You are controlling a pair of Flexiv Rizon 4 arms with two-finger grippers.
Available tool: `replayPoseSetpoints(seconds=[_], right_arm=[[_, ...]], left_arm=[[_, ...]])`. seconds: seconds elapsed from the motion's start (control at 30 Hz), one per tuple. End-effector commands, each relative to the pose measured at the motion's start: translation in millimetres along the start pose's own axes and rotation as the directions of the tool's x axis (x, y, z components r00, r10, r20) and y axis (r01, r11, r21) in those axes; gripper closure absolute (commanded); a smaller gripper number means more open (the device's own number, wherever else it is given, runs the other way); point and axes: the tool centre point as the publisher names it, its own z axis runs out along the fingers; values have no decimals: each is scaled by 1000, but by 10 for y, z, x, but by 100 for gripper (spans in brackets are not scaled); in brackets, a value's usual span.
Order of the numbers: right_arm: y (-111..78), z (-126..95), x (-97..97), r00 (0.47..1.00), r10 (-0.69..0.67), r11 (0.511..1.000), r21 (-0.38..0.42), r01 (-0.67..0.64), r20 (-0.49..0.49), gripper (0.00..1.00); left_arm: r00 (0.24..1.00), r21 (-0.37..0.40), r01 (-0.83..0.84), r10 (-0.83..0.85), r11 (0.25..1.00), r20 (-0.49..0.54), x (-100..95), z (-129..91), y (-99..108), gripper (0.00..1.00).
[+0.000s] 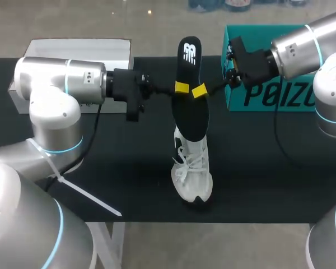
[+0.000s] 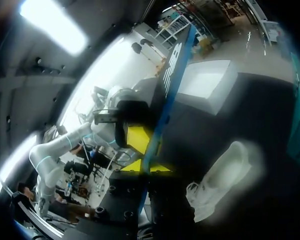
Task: Take the shoe out of the shoebox, open the shoe tongue, remove and reinsert the insole, then place the shoe into the shoebox
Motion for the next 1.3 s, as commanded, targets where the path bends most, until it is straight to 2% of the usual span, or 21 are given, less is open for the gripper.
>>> replayPoseSetpoints(seconds=[0.03,0.07,0.1,0.23,0.37,0.57,0.67,0.9,1.3], right_arm=[[23,29,26,1000,-1,1000,3,1,1,100],[25,30,28,1000,-1,1000,4,1,1,100],[27,32,30,1000,-2,1000,4,2,2,100],[35,34,35,1000,-3,1000,5,3,6,100],[42,22,22,1000,-1,1000,6,1,13,100],[47,-10,-22,1000,3,1000,7,-3,23,100],[50,-20,-46,1000,5,1000,5,-5,28,100],[44,-4,-52,997,52,999,7,-52,53,100],[44,-4,-52,997,52,999,7,-52,53,100]], left_arm=[[1000,-3,-2,2,1000,-2,17,21,-5,84],[1000,-3,-2,2,1000,-2,17,21,-5,60],[1000,-3,-2,2,1000,-2,17,21,-5,0],[999,50,20,-18,999,-48,-48,-57,45,0],[988,51,132,-127,990,-91,-135,-298,38,0],[927,104,346,-322,932,-193,-300,-752,-202,0],[900,108,423,-403,899,-168,-375,-887,-358,0],[868,91,491,-478,866,-134,-445,-941,-641,0],[861,74,501,-487,862,-147,-430,-935,-665,0]])
